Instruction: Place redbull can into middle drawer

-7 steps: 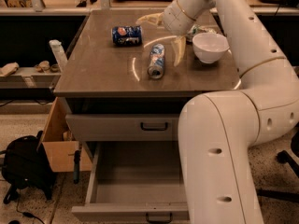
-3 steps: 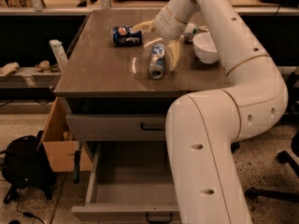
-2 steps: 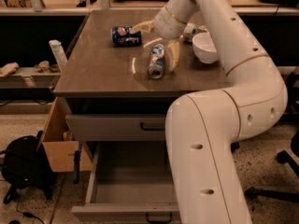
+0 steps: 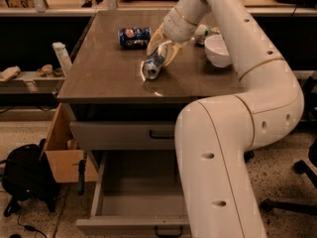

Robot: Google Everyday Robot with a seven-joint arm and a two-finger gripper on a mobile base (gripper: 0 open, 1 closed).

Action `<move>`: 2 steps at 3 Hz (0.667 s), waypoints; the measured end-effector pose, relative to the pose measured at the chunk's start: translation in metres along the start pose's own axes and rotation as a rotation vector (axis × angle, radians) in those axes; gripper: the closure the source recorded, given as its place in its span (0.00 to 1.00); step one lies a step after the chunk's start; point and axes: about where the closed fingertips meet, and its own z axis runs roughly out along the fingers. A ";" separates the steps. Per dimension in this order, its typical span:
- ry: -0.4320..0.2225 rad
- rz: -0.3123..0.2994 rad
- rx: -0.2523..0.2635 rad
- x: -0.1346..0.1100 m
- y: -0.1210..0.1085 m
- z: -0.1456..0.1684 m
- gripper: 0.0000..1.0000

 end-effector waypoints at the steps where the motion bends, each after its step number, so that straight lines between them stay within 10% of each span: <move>1: 0.000 0.000 0.000 0.000 0.000 0.000 0.79; 2: 0.000 0.000 0.000 0.000 0.000 0.000 1.00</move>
Offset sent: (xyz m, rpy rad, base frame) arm 0.0000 0.0000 0.0000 0.0000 0.0000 0.0000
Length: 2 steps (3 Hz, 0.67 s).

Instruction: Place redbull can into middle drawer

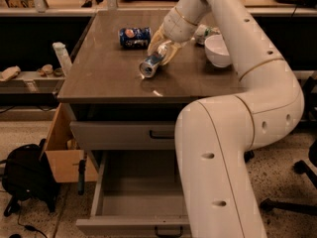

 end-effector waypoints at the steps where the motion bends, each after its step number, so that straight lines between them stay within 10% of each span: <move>1: 0.001 0.000 0.004 0.000 -0.001 0.000 1.00; 2: 0.005 -0.010 0.095 0.007 -0.011 -0.006 1.00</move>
Offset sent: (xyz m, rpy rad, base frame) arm -0.0015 -0.0039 0.0064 0.0850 -0.0354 -0.0101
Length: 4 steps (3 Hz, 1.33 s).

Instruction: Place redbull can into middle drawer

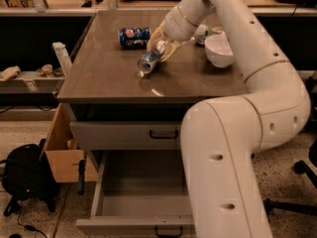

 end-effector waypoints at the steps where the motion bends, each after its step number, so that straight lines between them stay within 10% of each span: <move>1: 0.013 -0.036 0.114 0.001 -0.003 -0.029 1.00; 4: -0.028 -0.266 0.313 -0.026 0.063 -0.073 1.00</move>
Offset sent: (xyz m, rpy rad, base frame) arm -0.0611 -0.0672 0.0456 0.2606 -0.2743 0.0570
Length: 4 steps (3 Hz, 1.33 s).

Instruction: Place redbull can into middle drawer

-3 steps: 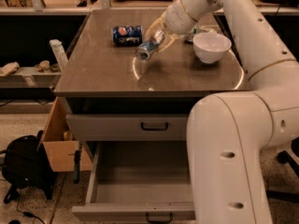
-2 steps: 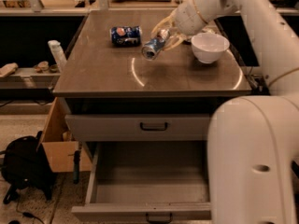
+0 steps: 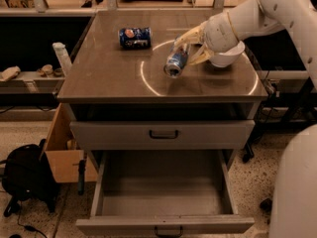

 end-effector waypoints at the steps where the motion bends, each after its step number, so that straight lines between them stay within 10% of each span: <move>1: -0.013 -0.035 0.016 -0.015 0.016 -0.003 1.00; 4: -0.029 -0.056 0.072 -0.075 0.048 -0.010 1.00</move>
Offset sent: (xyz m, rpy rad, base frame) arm -0.0590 -0.0093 -0.0202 0.0574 -0.0963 0.0867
